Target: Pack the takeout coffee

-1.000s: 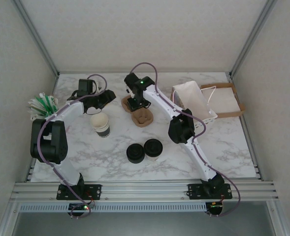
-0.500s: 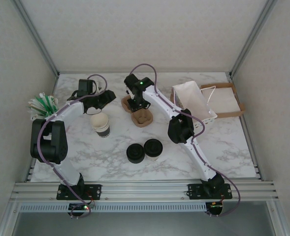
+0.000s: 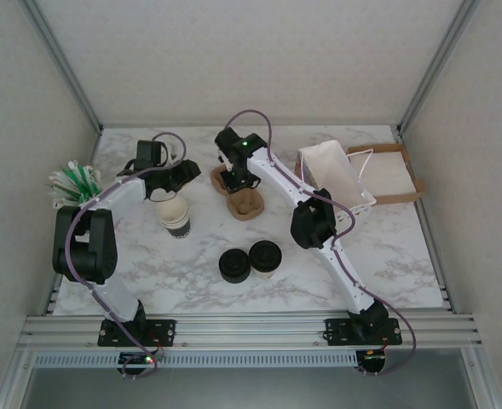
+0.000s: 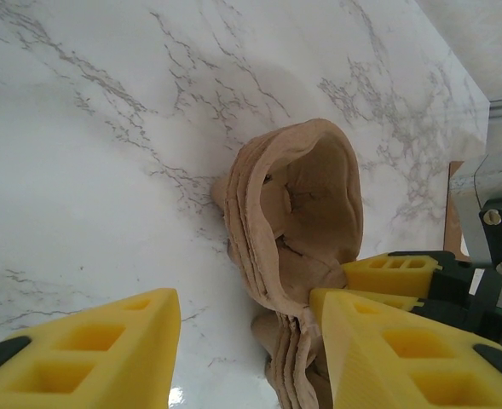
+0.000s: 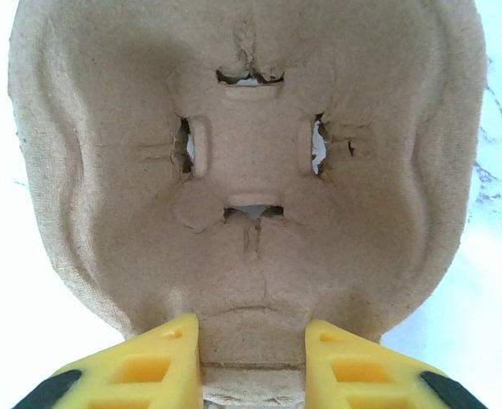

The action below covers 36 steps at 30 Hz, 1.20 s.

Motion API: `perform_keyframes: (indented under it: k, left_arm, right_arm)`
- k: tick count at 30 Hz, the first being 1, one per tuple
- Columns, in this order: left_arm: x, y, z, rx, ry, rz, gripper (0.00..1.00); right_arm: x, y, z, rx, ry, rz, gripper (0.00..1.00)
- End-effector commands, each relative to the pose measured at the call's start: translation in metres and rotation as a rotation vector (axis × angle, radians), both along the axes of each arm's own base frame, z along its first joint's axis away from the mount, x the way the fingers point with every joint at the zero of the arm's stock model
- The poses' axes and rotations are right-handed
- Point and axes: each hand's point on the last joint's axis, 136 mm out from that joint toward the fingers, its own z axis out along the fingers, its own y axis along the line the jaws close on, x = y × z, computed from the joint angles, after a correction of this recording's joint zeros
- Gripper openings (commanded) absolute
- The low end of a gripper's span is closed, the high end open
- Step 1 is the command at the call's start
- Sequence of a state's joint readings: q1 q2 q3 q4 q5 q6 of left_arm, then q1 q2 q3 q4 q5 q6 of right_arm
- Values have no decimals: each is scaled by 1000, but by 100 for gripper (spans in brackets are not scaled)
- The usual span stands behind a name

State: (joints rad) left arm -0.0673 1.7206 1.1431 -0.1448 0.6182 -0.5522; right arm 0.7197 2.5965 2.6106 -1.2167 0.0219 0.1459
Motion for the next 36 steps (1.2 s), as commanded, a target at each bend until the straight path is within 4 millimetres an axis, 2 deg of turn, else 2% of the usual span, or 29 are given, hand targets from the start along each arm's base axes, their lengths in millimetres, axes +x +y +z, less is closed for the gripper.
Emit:
perform_keyframes:
  k: [1, 10, 23, 28, 36]
  left_arm:
    - [-1, 0, 7, -12, -37, -18, 46]
    - [-1, -3, 3, -25, -30, -31, 42]
    - [2, -16, -11, -87, -6, -82, 40]
    - [5, -25, -18, -129, -4, -110, 34]
    - [8, -49, -30, -177, 14, -173, 31]
  right_arm:
    - [-2, 0, 42, 63, -31, -17, 28]
    - [-5, -2, 48, 75, -28, -33, 27]
    - [-5, -6, 39, 110, 37, -110, 27]
    - [-4, -6, 36, 132, 63, -132, 27]
    - [-4, -6, 34, 146, 78, -148, 26]
